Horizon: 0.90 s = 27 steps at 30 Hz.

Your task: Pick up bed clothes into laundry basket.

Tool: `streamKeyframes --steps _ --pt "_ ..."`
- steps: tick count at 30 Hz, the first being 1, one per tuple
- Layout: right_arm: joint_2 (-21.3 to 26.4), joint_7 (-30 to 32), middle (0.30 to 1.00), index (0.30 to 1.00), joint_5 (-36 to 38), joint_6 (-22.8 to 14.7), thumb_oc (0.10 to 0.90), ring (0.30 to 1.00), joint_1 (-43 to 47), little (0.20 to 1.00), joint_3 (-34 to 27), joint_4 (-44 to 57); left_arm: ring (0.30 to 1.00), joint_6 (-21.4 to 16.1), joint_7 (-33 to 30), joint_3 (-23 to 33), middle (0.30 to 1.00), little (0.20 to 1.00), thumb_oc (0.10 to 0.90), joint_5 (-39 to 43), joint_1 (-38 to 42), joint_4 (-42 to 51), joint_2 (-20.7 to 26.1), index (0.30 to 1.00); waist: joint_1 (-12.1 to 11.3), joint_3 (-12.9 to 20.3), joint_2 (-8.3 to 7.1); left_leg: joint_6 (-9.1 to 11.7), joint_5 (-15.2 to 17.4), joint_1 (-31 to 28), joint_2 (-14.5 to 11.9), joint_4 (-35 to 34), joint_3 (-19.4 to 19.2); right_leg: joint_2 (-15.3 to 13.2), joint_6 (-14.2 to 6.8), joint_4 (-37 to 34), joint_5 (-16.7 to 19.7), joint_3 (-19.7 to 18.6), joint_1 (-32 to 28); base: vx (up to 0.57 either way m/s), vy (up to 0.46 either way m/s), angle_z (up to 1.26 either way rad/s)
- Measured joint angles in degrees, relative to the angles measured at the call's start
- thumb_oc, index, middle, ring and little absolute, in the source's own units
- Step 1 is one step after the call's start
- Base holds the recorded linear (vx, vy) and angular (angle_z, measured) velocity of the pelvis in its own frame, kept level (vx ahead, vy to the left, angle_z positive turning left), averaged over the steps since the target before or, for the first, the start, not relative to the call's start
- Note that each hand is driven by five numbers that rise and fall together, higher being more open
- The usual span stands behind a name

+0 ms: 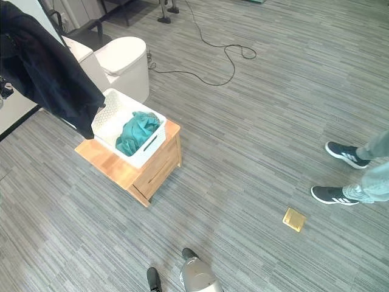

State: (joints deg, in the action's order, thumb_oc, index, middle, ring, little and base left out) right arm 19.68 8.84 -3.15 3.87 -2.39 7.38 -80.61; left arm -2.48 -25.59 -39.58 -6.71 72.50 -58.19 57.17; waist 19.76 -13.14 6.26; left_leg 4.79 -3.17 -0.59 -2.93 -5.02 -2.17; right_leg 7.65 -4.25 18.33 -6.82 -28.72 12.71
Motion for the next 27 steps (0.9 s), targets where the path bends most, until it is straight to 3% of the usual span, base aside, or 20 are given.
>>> streamKeyframes --steps 7,11,17,20,27 --pt "0.4 -0.2 0.9 0.9 0.0 -1.6 0.8 0.9 -0.7 0.9 0.1 0.1 0.3 0.0 1.3 -3.8 0.3 0.3 0.4 -5.7 -0.5 -2.6 -1.2 0.3 1.4 0.2 0.97 0.0 0.0 0.5 0.2 0.0 -0.8 1.0 0.4 4.8 -1.8 0.2 2.9 0.0 -0.033 -0.05" --pt "2.1 -1.1 0.9 0.9 0.0 -2.1 0.8 0.9 -1.5 0.9 0.1 0.1 0.3 -1.0 2.5 -5.6 0.3 0.3 0.4 -9.3 -2.9 -4.2 -4.0 0.3 1.9 0.8 2.99 0.0 0.0 1.7 0.5 0.0 -1.5 1.3 0.4 7.5 -2.9 0.2 5.5 0.02 -0.049 -0.07" --pt "2.5 -1.1 0.9 0.9 0.0 -2.5 0.8 0.9 -1.9 0.9 0.0 0.0 0.3 -1.5 2.9 -7.7 0.3 0.3 0.4 -10.4 -3.3 -4.6 -4.7 0.3 3.0 0.8 3.08 0.2 -0.2 2.1 -0.1 0.0 -2.4 2.3 0.7 9.1 -3.5 0.4 6.9 0.04 -0.061 -0.05" --pt "2.6 -1.2 0.9 0.9 0.0 -2.5 0.8 0.9 -2.0 0.9 0.0 0.0 0.3 -1.5 2.9 -7.8 0.3 0.3 0.4 -10.4 -2.5 -4.6 -4.7 0.3 3.0 0.8 3.1 0.3 -0.2 2.1 -0.2 0.0 -3.1 2.5 1.0 9.6 -3.7 0.4 7.1 0.05 -0.071 -0.01" --pt "2.6 -1.2 0.9 0.9 1.1 -3.3 0.8 0.9 -1.9 0.9 0.1 0.1 0.3 -2.8 2.7 -12.6 0.3 0.3 0.4 -10.3 6.0 -4.5 -1.6 0.3 0.3 0.8 3.05 1.0 -0.8 1.9 -0.5 0.0 -3.4 2.9 1.6 9.6 -3.5 0.5 6.7 0.03 -0.027 0.01"
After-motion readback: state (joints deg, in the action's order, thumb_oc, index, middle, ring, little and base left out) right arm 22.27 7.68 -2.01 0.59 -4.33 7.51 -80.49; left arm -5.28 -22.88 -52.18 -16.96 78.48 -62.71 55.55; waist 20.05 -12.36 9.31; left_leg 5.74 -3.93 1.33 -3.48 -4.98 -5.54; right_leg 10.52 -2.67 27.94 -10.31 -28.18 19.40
